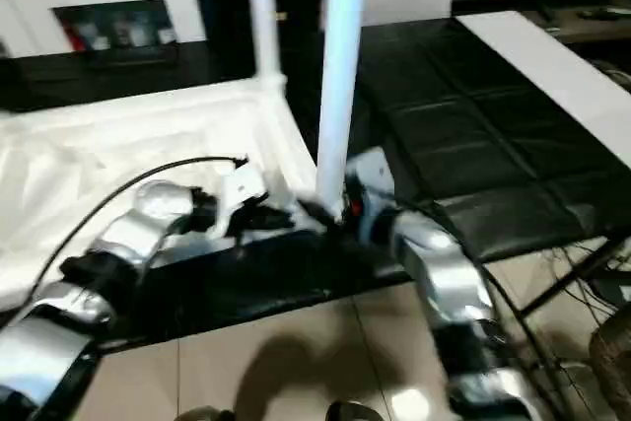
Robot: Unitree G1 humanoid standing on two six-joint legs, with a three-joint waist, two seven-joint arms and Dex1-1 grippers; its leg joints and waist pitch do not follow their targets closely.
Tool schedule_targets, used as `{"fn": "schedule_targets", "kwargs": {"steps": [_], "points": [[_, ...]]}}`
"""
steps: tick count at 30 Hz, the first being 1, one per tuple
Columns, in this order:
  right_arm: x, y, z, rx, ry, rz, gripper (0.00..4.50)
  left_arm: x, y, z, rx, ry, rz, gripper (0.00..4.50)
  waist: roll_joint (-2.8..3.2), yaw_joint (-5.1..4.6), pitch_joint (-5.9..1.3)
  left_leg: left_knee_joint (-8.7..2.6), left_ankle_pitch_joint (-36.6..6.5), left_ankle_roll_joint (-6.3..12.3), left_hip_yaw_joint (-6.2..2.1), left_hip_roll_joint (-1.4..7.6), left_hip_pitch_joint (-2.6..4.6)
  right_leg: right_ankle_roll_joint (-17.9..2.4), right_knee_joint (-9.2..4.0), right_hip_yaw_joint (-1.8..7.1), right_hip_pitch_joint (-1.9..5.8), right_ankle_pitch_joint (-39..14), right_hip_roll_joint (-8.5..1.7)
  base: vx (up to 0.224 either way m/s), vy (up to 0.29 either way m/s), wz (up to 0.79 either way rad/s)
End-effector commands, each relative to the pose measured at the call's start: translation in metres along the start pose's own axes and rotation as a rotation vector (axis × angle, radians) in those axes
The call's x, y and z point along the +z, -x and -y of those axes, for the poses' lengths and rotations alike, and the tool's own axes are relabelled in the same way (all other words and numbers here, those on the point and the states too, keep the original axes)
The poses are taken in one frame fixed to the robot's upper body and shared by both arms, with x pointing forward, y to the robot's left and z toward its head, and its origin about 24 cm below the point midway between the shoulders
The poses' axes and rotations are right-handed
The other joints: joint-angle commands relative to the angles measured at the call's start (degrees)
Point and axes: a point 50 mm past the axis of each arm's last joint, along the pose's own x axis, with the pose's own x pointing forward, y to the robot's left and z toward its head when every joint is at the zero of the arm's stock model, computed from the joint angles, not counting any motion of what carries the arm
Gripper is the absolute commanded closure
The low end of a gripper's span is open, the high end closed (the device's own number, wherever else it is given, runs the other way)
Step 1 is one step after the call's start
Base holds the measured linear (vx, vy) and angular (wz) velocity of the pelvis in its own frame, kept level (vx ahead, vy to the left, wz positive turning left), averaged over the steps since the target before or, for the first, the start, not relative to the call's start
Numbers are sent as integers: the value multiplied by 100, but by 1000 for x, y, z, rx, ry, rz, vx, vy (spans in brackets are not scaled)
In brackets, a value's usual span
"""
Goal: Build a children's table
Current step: Rotate leg to tighten
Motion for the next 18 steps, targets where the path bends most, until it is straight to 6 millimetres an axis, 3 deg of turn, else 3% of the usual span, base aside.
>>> {"fn": "schedule_targets", "kwargs": {"steps": [1, 6, 7, 10, 15, 18], "points": [[6, 0, -11, 151, 11, 11, 43, 15, -3, 5, -96, -82, 61, 450, -53, 51, -395, -309, -847, 574, -46, 240, 4, -905, -426, 340, 366, -1779, -502, 0, 0, 0], [5, 19, -11, 301, 9, -39, 43, 8, 6, 11, -216, -114, 18, 450, -53, 145, -390, -317, -963, 502, -45, 277, 21, -902, -417, 355, 340, -1859, -516, 0, 0, 0], [5, 27, -10, 358, 0, -59, 70, 6, 10, 16, -281, -128, 3, 450, -57, 173, -398, -320, -973, 497, -57, 278, 27, -891, -422, 348, 360, -1907, -529, 0, 0, 0], [4, 33, -10, 427, -14, -86, 84, 4, 14, 21, -355, -140, -9, 450, -60, 225, -400, -314, -904, 478, -41, 272, 23, -881, -422, 352, 339, -1915, -522, 0, 0, 0], [3, 35, -12, 496, -13, -117, 124, 1, 17, 25, -416, -151, -27, 450, -45, 266, -397, -320, -934, 437, -52, 283, 31, -910, -409, 349, 328, -1860, -526, 0, 0, 0], [5, 35, -12, 512, -13, -120, 150, 1, 18, 26, -426, -156, -32, 450, -65, 276, -398, -320, -920, 415, -49, 275, 29, -878, -416, 349, 333, -1932, -531, 0, 0, 0]]}}
